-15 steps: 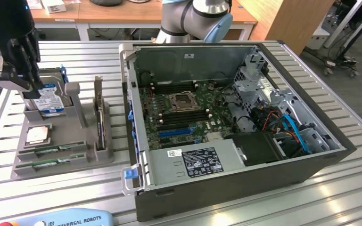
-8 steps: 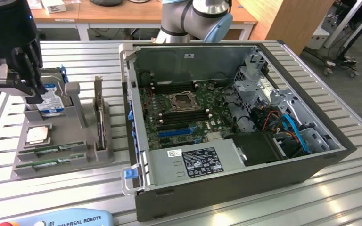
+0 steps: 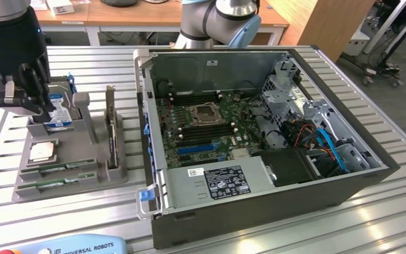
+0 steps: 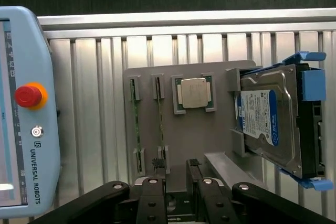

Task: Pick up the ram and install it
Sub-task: 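Pick up the ram and move it above insertion slot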

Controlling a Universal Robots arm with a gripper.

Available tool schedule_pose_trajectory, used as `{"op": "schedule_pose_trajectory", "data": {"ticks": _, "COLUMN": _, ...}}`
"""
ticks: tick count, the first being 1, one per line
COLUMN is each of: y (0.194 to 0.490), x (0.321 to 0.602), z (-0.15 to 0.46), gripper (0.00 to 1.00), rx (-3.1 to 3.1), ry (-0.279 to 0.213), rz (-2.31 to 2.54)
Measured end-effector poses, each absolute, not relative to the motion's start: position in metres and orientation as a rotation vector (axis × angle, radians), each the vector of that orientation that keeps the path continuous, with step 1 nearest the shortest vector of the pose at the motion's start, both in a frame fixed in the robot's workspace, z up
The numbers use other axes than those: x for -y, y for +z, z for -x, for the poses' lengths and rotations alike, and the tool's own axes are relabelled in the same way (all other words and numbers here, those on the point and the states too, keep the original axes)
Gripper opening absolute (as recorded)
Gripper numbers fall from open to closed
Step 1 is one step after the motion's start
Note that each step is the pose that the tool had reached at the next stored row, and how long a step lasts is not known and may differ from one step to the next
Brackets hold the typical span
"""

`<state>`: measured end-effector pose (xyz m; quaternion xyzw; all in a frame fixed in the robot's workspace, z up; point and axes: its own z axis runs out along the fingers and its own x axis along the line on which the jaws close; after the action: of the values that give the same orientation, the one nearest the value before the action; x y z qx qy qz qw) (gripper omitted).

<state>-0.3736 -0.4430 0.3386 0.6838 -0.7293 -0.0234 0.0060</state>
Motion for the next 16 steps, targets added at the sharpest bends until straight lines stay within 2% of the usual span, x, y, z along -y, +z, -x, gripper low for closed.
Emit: {"op": "schedule_pose_trajectory", "data": {"ticks": 16, "y": 0.316, "x": 0.443, "z": 0.374, "gripper": 0.29, "rx": 2.235, "ry": -0.073, "rz": -2.188}}
